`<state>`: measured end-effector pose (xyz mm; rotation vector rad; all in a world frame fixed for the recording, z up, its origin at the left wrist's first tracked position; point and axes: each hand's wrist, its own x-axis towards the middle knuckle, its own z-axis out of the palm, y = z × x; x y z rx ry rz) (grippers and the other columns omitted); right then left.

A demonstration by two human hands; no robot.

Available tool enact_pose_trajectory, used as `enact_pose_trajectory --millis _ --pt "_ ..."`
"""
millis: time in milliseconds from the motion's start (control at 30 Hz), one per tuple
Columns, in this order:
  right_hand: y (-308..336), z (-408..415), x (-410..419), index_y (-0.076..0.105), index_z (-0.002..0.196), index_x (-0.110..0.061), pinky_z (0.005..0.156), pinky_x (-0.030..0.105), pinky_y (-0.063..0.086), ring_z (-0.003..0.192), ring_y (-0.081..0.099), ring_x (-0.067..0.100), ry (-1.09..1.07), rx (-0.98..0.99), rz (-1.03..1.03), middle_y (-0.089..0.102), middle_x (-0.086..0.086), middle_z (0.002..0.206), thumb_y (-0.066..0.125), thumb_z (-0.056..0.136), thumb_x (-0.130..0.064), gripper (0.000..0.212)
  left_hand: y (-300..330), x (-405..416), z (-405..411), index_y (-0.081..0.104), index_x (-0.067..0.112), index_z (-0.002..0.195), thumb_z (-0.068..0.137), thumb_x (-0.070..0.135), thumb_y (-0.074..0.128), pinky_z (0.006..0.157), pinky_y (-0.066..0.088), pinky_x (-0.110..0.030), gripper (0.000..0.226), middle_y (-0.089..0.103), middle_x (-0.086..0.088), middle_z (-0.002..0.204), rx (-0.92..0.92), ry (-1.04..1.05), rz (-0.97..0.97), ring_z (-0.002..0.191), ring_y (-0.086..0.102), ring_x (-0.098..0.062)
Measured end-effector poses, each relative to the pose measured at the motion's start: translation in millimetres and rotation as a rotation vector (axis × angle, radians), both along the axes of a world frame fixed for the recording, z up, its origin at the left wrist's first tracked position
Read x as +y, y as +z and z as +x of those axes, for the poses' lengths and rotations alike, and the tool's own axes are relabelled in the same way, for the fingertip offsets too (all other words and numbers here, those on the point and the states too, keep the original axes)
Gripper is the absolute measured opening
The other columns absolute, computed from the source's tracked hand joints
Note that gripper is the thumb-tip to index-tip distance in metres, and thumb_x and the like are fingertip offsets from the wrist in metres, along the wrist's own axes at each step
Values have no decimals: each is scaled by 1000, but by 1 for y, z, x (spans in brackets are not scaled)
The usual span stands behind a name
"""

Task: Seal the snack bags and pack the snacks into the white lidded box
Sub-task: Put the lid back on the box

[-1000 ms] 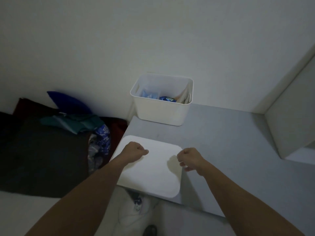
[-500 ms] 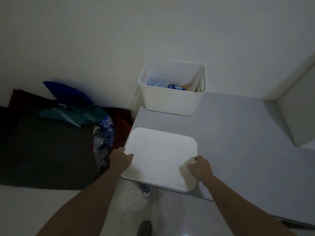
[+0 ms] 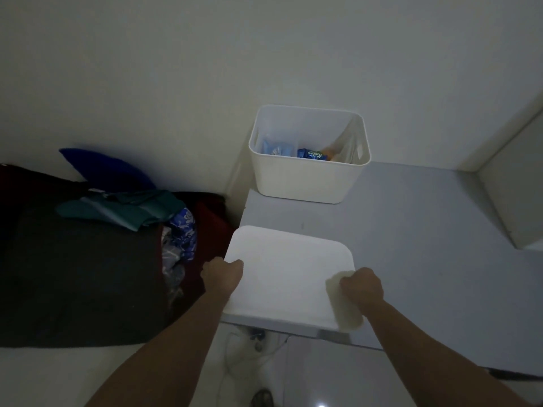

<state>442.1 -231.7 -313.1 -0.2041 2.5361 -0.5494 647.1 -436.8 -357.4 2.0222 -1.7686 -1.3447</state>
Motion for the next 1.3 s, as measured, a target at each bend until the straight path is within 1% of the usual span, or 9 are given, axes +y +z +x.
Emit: enact_pose_trajectory --millis 133,233,433,600,700,767,967,1133,1300 --pt "13 -10 -2 58 107 3 78 36 51 90 62 34 -111 30 -81 65 20 104 63 81 -28 41 44 -4 -13 58 0 103 64 46 54 81 55 -44 60 63 -16 104 138 55 -23 87 61 -33" --pt "29 -20 -5 55 110 3 79 38 48 96 62 37 -243 111 -173 64 21 106 59 83 -42 52 70 -13 -25 57 0 114 76 54 50 84 52 -42 66 62 -17 112 204 118 -63 94 60 -36" --pt "77 -43 -36 53 105 -4 83 41 46 96 59 37 -349 279 -409 61 18 105 55 88 -41 41 119 -37 -56 59 3 116 75 53 50 89 51 -47 65 62 -14 112 372 71 -139 96 59 -34" --pt "116 -81 -64 57 103 -4 75 33 44 84 55 30 -301 353 -491 63 15 101 57 86 -29 30 156 -64 -93 62 1 91 80 33 55 60 46 -29 35 64 -11 89 489 7 -227 76 59 -27" --pt "131 -108 -84 63 102 -6 80 35 47 87 60 31 -271 377 -508 66 15 101 57 83 -23 26 171 -83 -116 54 7 69 82 27 55 50 36 -23 24 58 -5 72 495 -23 -283 62 53 -21" --pt "139 -126 -97 68 101 -6 81 36 49 89 63 33 -233 386 -508 69 15 99 56 81 -18 26 179 -96 -132 51 7 63 82 21 55 48 34 -23 23 53 -3 65 494 -18 -305 56 48 -18" --pt "155 -177 -138 71 83 -1 73 36 53 79 64 34 -133 344 -484 68 16 79 54 75 -4 19 194 -138 -181 54 3 68 78 14 55 49 35 -22 15 54 -6 65 457 -81 -333 57 50 -20" --pt "150 -218 -169 70 91 6 79 41 55 89 66 38 -75 309 -483 71 24 94 53 75 1 24 187 -169 -215 62 -2 84 78 17 59 55 41 -25 20 62 -11 82 404 -115 -335 72 58 -26" --pt "140 -248 -189 67 103 10 88 45 53 98 64 40 -46 281 -482 68 26 105 54 77 2 30 179 -183 -241 58 3 75 79 17 59 50 36 -25 14 57 -6 72 315 -124 -344 65 54 -22"
